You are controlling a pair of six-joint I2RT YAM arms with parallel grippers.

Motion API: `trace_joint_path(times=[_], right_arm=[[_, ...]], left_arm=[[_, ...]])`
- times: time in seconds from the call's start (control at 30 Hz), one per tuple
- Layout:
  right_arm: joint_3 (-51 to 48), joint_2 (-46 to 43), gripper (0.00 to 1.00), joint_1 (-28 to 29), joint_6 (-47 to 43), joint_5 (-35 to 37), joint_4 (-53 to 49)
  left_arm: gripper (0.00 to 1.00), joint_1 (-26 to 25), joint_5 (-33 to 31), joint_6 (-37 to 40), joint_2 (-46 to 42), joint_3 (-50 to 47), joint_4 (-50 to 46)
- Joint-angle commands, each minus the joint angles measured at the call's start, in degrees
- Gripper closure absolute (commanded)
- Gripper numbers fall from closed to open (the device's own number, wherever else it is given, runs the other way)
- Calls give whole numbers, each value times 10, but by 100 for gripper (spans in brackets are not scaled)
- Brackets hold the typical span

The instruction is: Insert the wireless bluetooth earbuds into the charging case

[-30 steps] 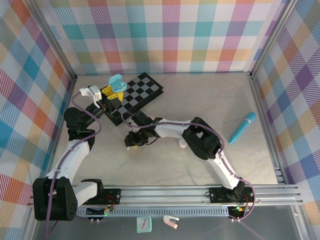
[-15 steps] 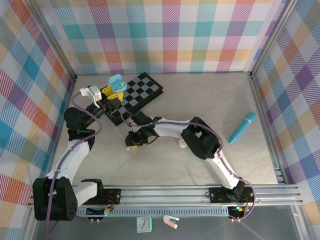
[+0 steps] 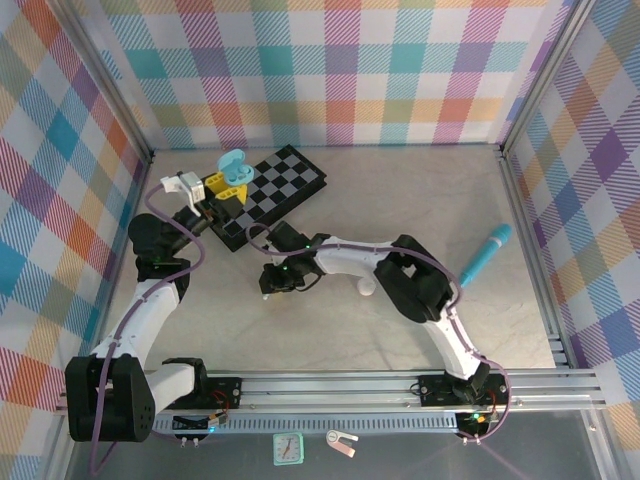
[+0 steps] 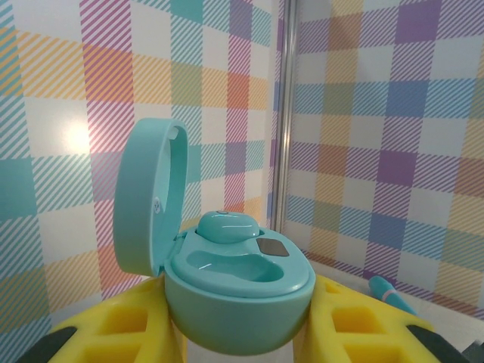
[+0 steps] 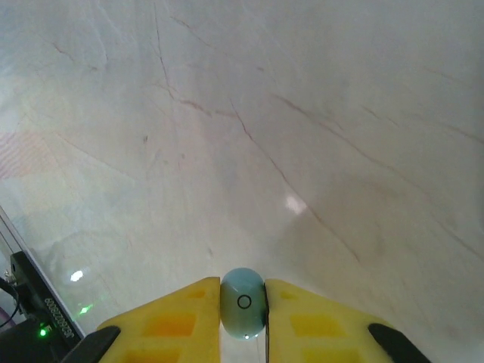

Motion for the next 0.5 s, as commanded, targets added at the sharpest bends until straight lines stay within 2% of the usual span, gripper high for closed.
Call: trace_joint_path(times=[0.0, 0.17, 0.47], right_arm=[[-44, -74, 81, -18, -2, 38, -4], [-123, -169, 81, -52, 2, 70, 6], [-209, -340, 81, -141, -22, 116, -50]], left_arm=[[77, -8, 3, 35, -16, 13, -10], [77, -33, -10, 69, -14, 12, -29], [77, -95, -25, 131, -25, -6, -90]])
